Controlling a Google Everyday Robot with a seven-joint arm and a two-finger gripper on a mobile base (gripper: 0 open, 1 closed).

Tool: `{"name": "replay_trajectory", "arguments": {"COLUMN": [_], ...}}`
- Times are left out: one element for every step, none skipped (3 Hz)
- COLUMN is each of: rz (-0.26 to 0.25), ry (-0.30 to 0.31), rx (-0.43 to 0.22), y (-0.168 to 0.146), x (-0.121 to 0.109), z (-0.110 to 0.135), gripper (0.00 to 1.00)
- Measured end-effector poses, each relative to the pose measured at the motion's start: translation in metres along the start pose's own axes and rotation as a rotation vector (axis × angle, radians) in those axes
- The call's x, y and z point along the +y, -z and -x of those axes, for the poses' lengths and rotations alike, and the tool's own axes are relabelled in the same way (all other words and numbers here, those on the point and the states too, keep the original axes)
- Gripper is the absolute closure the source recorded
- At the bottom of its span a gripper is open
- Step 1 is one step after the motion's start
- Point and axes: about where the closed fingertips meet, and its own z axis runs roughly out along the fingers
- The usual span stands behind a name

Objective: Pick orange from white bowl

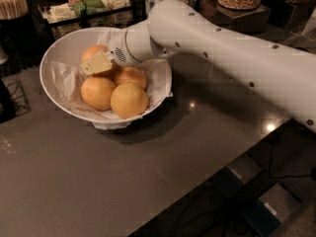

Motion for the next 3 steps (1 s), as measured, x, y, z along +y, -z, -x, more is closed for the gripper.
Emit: {"name": "replay_trajectory", "arguments": {"rz": [-0.008,-0.036,-0.012], "ry": [0.019,0.048,0.064], "rx": [-0.061,-0.11,-0.145], "y": [0.018,0.041,0.063], "x": [0.006,0.009,-0.002], "z": [0.016,0.03,0.03], "gripper": [1.0,1.0,1.0]}}
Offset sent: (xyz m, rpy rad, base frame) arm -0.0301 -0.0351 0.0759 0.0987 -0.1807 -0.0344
